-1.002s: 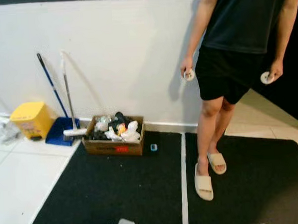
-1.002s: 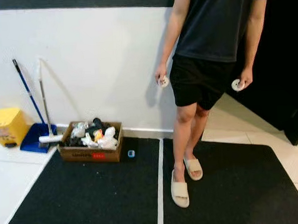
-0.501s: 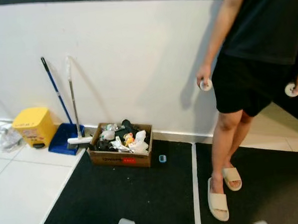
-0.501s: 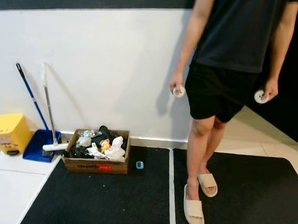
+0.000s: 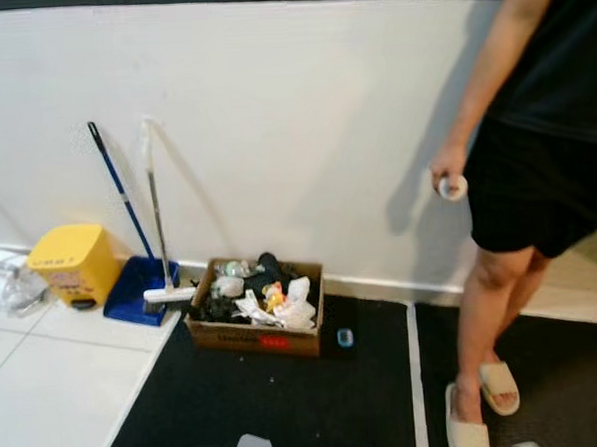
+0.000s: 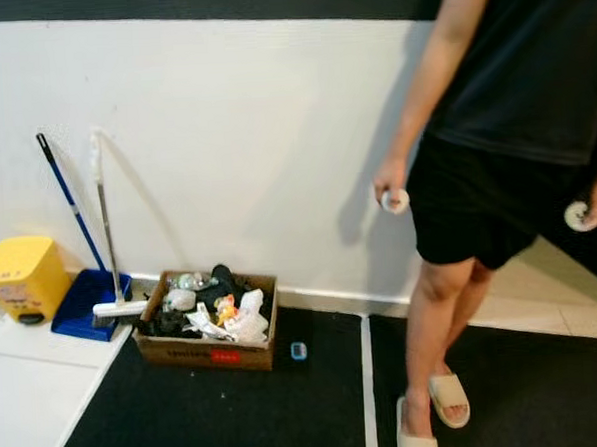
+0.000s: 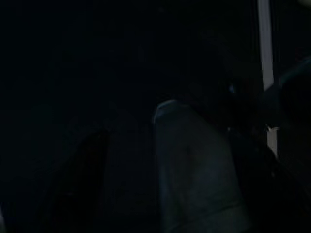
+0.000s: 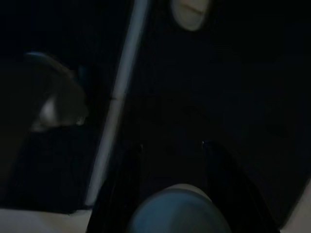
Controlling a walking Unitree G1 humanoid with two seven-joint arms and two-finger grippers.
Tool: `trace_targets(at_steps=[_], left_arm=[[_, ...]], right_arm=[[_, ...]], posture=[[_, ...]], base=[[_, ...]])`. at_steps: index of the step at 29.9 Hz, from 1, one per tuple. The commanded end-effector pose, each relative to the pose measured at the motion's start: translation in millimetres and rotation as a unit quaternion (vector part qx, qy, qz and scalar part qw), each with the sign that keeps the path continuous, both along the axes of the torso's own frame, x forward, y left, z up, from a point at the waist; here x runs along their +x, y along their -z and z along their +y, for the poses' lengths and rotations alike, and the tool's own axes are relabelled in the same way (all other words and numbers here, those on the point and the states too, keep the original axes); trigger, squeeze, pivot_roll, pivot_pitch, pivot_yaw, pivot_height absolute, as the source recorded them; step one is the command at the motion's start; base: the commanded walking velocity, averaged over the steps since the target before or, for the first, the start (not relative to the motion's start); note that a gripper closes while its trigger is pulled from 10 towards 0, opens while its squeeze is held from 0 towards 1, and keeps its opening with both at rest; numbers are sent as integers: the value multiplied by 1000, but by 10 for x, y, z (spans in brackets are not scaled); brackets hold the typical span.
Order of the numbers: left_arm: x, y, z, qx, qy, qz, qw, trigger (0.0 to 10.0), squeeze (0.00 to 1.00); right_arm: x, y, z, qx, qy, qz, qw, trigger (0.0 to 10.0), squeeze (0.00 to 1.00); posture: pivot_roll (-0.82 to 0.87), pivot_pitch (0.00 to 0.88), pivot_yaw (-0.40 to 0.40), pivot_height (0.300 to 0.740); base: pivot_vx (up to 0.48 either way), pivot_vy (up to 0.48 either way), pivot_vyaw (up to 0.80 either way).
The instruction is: Restocking fridge
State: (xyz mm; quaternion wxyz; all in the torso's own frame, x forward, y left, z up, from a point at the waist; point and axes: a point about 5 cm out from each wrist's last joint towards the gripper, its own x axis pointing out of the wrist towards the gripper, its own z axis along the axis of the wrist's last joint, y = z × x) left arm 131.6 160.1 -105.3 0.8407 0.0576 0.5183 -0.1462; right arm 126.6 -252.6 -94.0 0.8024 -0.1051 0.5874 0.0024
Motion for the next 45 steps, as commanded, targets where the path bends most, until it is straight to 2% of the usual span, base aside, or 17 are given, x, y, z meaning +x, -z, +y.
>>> trace_targets(at_steps=[1,12,18,45], left_arm=[[-149,52,-17,0,5,31,1000,10000,0],[-151,53,-18,1,5,31,1000,10000,0],[-148,54,-6,7,-5,30,1000,10000,0],[-129,45,30,18,3,22,1000,10000,0]], right_arm=[[-75,8,-54,-2,13,11,1000,10000,0],[-73,6,-60,-8,10,11,1000,10000,0],[-68,8,-41,8,14,10,1000,10000,0],[-47,10,2,30,5,9,999,10000,0]], posture=[[-89,0,-24,740],[-89,0,-24,740],[-91,0,-24,740],[-86,0,-21,740]], base=[[322,0,0],[319,0,0],[0,0,0],[0,0,788]])
